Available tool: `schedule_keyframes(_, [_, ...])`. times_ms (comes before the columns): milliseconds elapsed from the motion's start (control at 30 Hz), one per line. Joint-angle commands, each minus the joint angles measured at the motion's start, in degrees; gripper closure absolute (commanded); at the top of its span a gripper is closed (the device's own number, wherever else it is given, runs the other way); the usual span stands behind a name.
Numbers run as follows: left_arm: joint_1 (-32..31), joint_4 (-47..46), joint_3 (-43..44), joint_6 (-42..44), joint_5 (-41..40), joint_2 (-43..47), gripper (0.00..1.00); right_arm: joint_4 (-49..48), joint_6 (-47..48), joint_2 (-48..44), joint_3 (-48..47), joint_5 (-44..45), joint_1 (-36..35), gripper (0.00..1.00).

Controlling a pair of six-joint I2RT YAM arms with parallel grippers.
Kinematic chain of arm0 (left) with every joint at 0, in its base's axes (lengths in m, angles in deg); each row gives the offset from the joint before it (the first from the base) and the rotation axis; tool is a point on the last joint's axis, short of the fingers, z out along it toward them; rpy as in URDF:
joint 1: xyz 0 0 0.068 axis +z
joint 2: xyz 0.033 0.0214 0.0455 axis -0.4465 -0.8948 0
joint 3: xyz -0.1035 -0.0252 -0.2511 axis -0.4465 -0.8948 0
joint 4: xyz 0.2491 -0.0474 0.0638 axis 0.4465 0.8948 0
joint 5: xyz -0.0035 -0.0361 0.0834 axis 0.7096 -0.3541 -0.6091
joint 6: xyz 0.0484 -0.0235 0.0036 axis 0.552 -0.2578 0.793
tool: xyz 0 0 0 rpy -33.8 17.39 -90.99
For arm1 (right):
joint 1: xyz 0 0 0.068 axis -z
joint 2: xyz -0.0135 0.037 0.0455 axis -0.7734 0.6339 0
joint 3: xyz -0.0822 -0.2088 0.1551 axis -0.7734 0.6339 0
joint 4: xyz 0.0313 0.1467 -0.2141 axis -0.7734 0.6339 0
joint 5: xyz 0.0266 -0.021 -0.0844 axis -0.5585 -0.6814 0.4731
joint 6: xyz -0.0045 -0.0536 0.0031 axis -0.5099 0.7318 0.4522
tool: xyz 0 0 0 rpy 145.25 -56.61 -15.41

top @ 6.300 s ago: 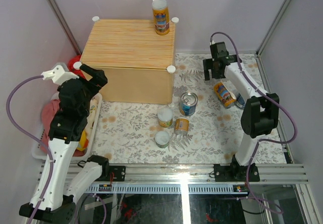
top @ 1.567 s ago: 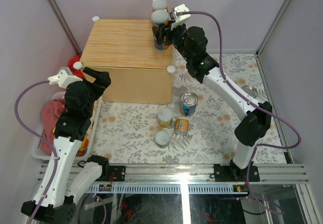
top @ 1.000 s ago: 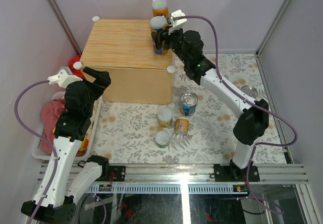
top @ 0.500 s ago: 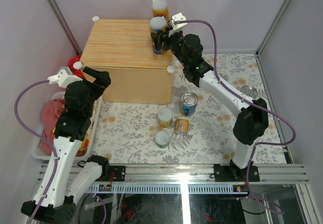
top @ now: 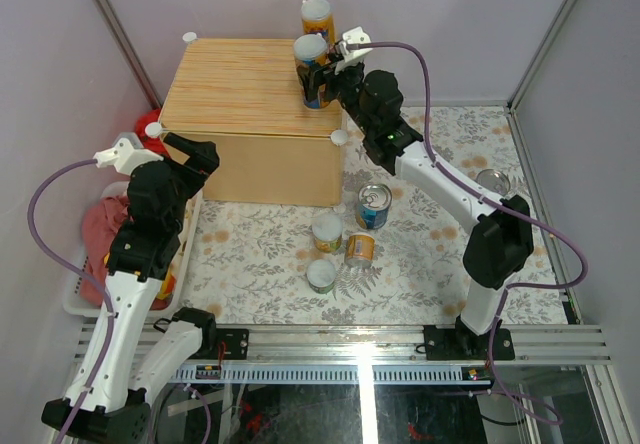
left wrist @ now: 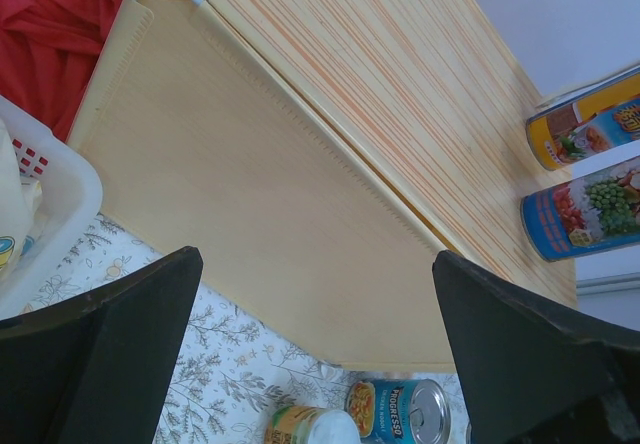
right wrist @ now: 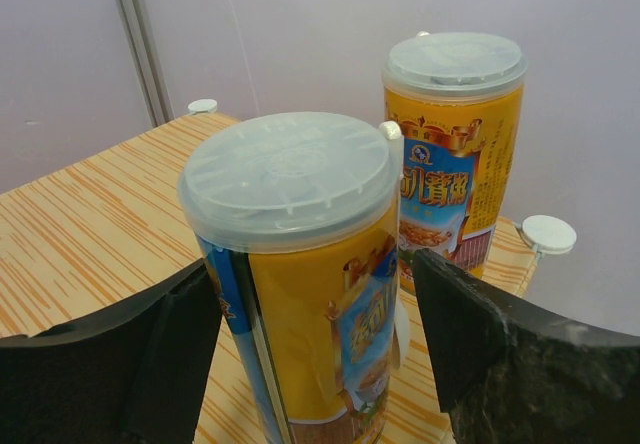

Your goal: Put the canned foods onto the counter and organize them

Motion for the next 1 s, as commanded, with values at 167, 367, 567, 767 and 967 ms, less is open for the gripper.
schedule_keyframes(167, [0.6, -1.4, 2.9, 3.2, -0.3, 1.9, 0.00, -3.5, -0.1, -5.8, -1.9, 2.4, -1.2, 0.12])
schedule_keyframes(367, [0.6, -0.6, 4.7, 5.2, 1.1, 2.5, 0.00, -3.3, 0.9, -8.5, 0.7, 4.5, -2.4, 0.11])
schedule_keyframes(567, [0.6, -1.0, 4.8, 6.3, 3.9, 3.5, 0.00, -2.9, 1.5, -17.5, 10.2, 9.6, -4.0, 0.12])
schedule_keyframes(767, [0.6, -1.4, 3.9, 6.0, 7.8, 4.3, 0.00, 2.9, -1.7, -27.4, 22.0, 18.1, -4.9, 0.13])
schedule_keyframes(967, [0.6, -2.5, 2.6, 6.2, 15.6, 4.8, 0.00, 12.3, -7.6, -36.6, 32.2, 27.8, -4.9, 0.13])
